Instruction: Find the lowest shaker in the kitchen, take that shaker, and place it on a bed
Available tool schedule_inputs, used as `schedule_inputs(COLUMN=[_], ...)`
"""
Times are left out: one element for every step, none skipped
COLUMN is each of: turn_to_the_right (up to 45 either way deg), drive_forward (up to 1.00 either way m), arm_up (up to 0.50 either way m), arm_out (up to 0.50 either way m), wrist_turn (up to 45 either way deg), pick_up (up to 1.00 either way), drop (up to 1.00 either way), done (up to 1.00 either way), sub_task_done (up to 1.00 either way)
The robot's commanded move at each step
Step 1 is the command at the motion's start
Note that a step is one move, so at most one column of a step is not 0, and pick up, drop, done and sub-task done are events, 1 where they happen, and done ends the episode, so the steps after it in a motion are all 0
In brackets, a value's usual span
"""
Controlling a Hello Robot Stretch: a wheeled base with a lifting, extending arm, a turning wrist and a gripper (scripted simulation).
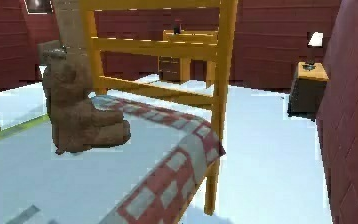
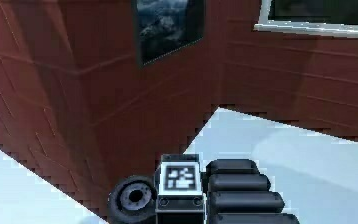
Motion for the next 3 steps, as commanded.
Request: schedule_inputs(turn_to_the_right=[-45.0,-45.0,-27.0], drive_forward=[0.0,0.0,0.0], arm_up=[0.0,0.0,0.0], arm_out=[0.0,0.0,0.0], wrist_turn=[0.0,0.0,0.0], pick_up=[0.0,0.0,0.0], drop=[0.0,0.0,0.0], done=[0.0,0.0,0.0], sub_task_done=[0.0,0.0,0.0])
